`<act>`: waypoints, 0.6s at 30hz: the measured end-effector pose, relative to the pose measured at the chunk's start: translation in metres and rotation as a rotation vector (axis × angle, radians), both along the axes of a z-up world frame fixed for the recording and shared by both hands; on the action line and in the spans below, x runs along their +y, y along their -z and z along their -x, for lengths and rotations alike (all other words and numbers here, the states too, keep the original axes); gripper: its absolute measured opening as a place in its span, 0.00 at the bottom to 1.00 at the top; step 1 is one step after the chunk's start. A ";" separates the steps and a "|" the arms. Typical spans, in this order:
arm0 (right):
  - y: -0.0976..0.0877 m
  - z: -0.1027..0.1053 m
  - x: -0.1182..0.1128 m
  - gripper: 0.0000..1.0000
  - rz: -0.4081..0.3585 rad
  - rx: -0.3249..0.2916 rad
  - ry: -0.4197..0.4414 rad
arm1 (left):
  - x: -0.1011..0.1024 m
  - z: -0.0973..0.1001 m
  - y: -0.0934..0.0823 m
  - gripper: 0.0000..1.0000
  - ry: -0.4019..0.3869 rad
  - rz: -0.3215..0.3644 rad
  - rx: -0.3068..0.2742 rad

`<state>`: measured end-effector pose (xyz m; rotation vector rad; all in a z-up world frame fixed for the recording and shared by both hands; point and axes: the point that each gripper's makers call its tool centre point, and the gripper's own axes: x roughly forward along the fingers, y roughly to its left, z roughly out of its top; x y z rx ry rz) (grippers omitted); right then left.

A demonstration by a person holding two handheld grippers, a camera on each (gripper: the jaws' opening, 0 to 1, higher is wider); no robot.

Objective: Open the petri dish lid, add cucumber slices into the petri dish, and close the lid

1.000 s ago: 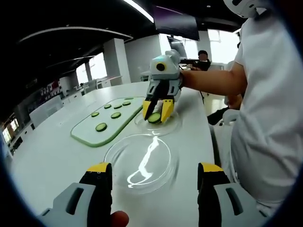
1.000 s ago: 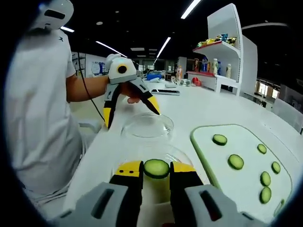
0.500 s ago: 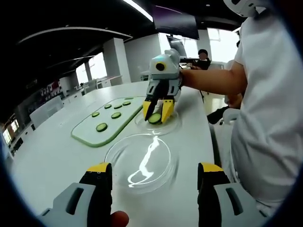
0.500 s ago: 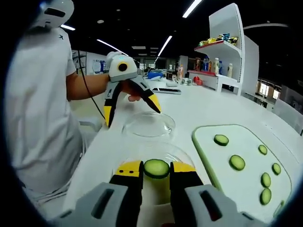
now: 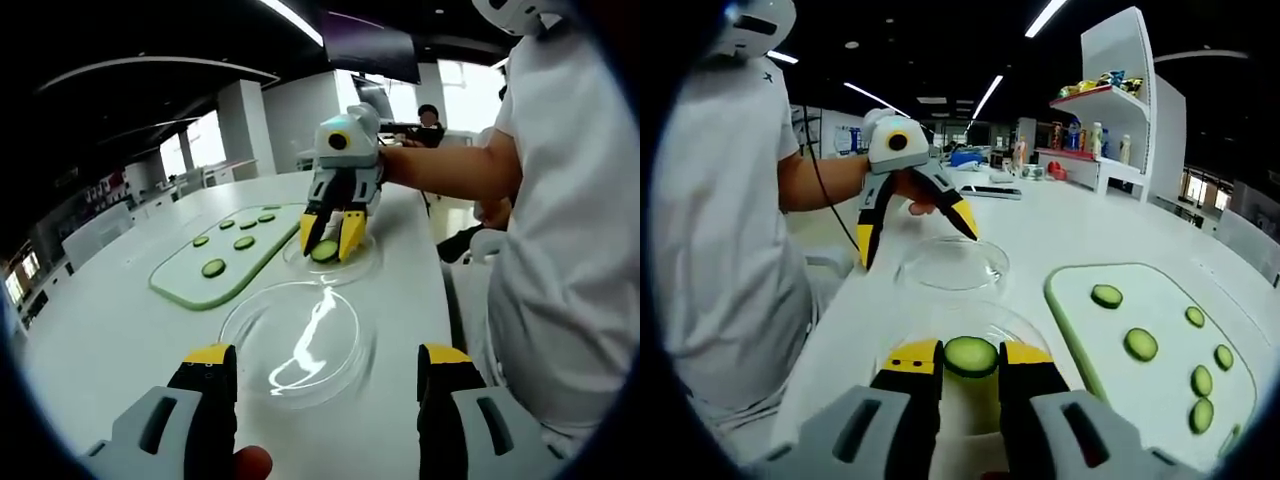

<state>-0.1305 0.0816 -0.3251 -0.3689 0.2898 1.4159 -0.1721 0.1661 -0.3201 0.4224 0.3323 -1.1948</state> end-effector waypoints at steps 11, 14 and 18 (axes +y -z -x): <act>-0.004 -0.007 0.000 0.33 -0.036 -0.019 0.028 | -0.001 0.001 0.001 0.72 0.005 -0.002 0.004; -0.008 -0.004 0.000 0.33 -0.052 -0.010 0.019 | -0.003 0.000 -0.005 0.72 0.004 0.020 -0.001; -0.014 -0.004 0.001 0.32 -0.084 0.005 0.019 | -0.005 -0.002 -0.007 0.72 0.002 0.021 -0.008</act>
